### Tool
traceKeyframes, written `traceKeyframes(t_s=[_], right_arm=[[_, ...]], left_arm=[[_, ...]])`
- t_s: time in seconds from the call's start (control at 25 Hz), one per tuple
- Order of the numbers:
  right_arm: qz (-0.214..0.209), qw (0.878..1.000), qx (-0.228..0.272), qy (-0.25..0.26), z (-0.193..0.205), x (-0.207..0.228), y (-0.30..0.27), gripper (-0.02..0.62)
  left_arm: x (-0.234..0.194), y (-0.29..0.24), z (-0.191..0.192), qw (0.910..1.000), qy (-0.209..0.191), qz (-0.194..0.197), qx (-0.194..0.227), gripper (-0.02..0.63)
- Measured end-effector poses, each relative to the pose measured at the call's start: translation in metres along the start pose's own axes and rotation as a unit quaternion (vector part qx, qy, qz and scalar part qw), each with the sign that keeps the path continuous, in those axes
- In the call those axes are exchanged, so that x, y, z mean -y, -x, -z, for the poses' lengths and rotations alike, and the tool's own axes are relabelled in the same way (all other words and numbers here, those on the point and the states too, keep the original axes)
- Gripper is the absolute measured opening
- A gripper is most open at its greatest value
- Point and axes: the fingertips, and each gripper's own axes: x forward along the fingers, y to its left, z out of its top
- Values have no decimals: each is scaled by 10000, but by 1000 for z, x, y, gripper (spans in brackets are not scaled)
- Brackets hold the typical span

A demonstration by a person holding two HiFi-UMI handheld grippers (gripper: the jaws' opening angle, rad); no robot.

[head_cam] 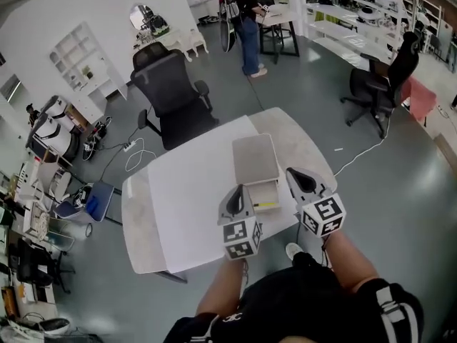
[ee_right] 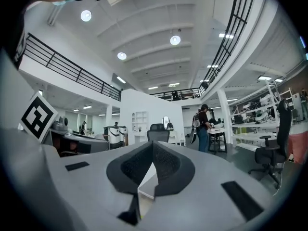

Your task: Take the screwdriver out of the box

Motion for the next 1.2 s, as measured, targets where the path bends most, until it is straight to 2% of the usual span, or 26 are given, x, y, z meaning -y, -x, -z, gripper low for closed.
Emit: traceKeyframes(t_s=[0.28,0.48,0.68,0.92,1.2], right_arm=[[-906,9927,-404,688,24,8,-56,14],[-1696,9729,-849,1321,46,-4,-86,14],[-2525,9390,-1247,1975,75,-25,-104,14],[-3072,9030,-1665,2498,115,-45,-119,14],[-3777,8403,-2347,3100,173,-68,-119,14]], left_arm=[[-20,-32,1,9988,-53,-475,-116,14],[-39,-40,2,9965,-4,-824,-158,14],[-59,-37,10,9920,129,-1228,-254,14],[-85,-24,22,9844,305,-1685,-406,14],[-113,0,43,9718,571,-2216,-573,14]])
